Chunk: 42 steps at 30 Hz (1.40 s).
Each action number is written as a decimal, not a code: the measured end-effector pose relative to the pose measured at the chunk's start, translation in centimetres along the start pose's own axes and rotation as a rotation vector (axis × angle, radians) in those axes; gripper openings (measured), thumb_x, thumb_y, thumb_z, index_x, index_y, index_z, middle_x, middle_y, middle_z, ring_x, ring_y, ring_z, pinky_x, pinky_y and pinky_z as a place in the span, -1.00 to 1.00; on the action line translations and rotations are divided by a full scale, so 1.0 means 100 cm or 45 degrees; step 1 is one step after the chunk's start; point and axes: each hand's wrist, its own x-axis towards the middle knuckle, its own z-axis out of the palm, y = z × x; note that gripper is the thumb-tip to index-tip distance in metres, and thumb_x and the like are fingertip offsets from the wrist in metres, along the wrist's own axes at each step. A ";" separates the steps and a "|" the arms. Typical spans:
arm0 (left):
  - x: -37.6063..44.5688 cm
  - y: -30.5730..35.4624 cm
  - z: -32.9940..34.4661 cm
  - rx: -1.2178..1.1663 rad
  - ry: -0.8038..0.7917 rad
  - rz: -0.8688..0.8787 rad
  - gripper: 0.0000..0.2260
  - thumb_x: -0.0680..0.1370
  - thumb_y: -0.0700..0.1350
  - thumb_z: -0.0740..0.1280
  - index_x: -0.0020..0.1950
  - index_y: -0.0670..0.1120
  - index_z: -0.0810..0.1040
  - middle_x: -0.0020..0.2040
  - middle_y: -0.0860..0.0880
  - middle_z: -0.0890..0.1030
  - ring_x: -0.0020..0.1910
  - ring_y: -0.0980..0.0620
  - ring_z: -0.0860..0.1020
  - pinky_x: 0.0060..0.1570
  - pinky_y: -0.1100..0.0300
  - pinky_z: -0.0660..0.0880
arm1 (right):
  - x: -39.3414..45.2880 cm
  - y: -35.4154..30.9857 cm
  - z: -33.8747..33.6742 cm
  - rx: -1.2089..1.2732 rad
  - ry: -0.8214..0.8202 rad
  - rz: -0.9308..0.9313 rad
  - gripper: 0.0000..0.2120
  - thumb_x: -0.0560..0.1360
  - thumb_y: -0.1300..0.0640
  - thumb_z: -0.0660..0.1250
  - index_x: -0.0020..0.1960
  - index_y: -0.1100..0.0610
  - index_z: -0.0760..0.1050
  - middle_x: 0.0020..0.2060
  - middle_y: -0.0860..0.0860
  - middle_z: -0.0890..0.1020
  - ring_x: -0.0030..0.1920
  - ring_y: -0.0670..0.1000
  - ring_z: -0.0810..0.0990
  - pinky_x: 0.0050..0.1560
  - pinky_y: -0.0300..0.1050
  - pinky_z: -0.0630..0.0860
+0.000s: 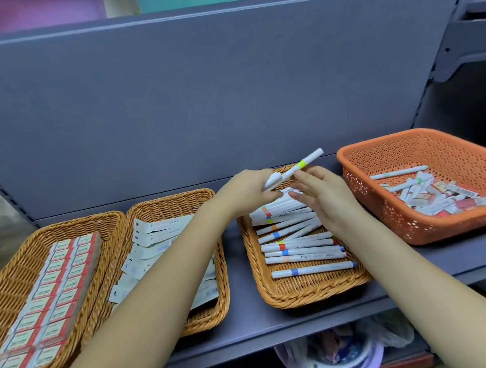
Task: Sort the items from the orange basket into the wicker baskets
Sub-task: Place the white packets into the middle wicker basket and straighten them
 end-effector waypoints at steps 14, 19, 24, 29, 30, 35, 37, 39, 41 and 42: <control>-0.006 -0.017 0.001 0.096 -0.060 -0.051 -0.86 0.57 0.01 0.29 -0.04 -0.04 0.42 -0.20 0.05 0.44 -0.25 0.09 0.39 -0.37 0.30 0.23 | -0.019 -0.025 -0.020 -0.782 -0.328 -0.283 -0.93 0.49 0.25 0.35 -0.06 0.13 0.51 -0.17 -0.01 0.60 -0.14 -0.14 0.59 -0.07 -0.30 0.56; -0.005 -0.022 0.001 0.101 -0.063 -0.069 -0.86 0.57 0.02 0.29 -0.04 -0.03 0.42 -0.19 0.04 0.46 -0.23 0.06 0.41 -0.37 0.27 0.23 | -0.032 -0.011 -0.025 -1.666 -0.813 -0.147 -0.91 0.47 0.10 0.39 -0.14 -0.06 0.50 -0.22 -0.14 0.60 -0.20 -0.22 0.54 -0.17 -0.41 0.42; -0.003 -0.019 0.004 0.134 -0.088 -0.042 -0.87 0.58 0.00 0.28 -0.03 -0.03 0.40 -0.15 0.02 0.48 -0.20 0.07 0.43 -0.36 0.30 0.23 | -0.036 0.000 -0.026 -1.954 -0.949 0.038 -0.92 0.45 0.11 0.38 -0.13 -0.05 0.51 -0.22 -0.13 0.58 -0.18 -0.13 0.52 -0.16 -0.25 0.44; -0.001 -0.013 0.006 0.131 -0.106 -0.023 -0.88 0.58 -0.01 0.27 -0.04 -0.02 0.39 -0.15 0.02 0.48 -0.19 0.07 0.43 -0.32 0.25 0.26 | -0.035 0.003 -0.025 -2.068 -0.861 -0.060 -0.94 0.48 0.13 0.35 -0.06 0.01 0.55 -0.12 -0.08 0.59 -0.13 -0.07 0.51 -0.16 -0.19 0.43; -0.001 -0.013 0.006 0.131 -0.111 -0.019 -0.89 0.58 -0.01 0.27 -0.05 -0.01 0.38 -0.15 0.02 0.49 -0.18 0.07 0.44 -0.29 0.24 0.27 | -0.036 0.004 -0.024 -2.084 -0.874 -0.065 -0.93 0.48 0.13 0.35 -0.04 0.03 0.56 -0.10 -0.07 0.59 -0.13 -0.07 0.51 -0.16 -0.19 0.42; -0.002 -0.012 0.006 0.129 -0.114 0.003 -0.89 0.58 -0.02 0.28 -0.07 0.00 0.38 -0.18 0.04 0.46 -0.19 0.07 0.42 -0.22 0.22 0.28 | -0.036 0.008 -0.025 -1.934 -0.938 0.046 -0.95 0.48 0.09 0.36 -0.06 -0.01 0.57 -0.13 -0.07 0.62 -0.12 -0.06 0.57 -0.07 -0.12 0.53; -0.003 -0.011 0.006 0.143 -0.106 0.019 -0.87 0.58 -0.01 0.28 -0.09 -0.01 0.37 -0.19 0.05 0.44 -0.20 0.07 0.41 -0.22 0.22 0.27 | -0.027 0.003 -0.025 -1.871 -0.818 -0.026 -0.90 0.49 0.03 0.36 0.00 -0.05 0.57 -0.12 -0.13 0.60 -0.10 -0.09 0.56 -0.03 -0.18 0.50; -0.003 -0.011 0.006 0.156 -0.100 0.038 -0.87 0.58 -0.01 0.28 -0.09 -0.01 0.37 -0.20 0.06 0.44 -0.21 0.08 0.40 -0.22 0.22 0.28 | -0.014 -0.004 -0.022 -1.811 -0.571 -0.198 -0.80 0.50 0.02 0.35 0.12 0.00 0.54 -0.10 -0.14 0.57 -0.08 -0.10 0.54 -0.04 -0.23 0.45; -0.003 -0.010 0.006 0.155 -0.095 0.057 -0.88 0.57 -0.01 0.28 -0.08 -0.01 0.39 -0.21 0.06 0.44 -0.21 0.09 0.40 -0.22 0.22 0.29 | -0.003 -0.010 -0.015 -1.619 -0.329 -0.312 -0.74 0.51 0.05 0.35 0.18 0.04 0.50 -0.08 -0.12 0.55 -0.09 -0.09 0.53 -0.04 -0.24 0.46; -0.002 -0.009 0.006 0.148 -0.095 0.057 -0.88 0.57 -0.01 0.28 -0.06 -0.03 0.42 -0.20 0.06 0.45 -0.21 0.08 0.40 -0.22 0.21 0.30 | 0.002 -0.012 -0.012 -1.512 -0.263 -0.319 -0.74 0.51 0.07 0.35 0.19 0.05 0.48 -0.08 -0.11 0.55 -0.11 -0.09 0.54 -0.04 -0.21 0.48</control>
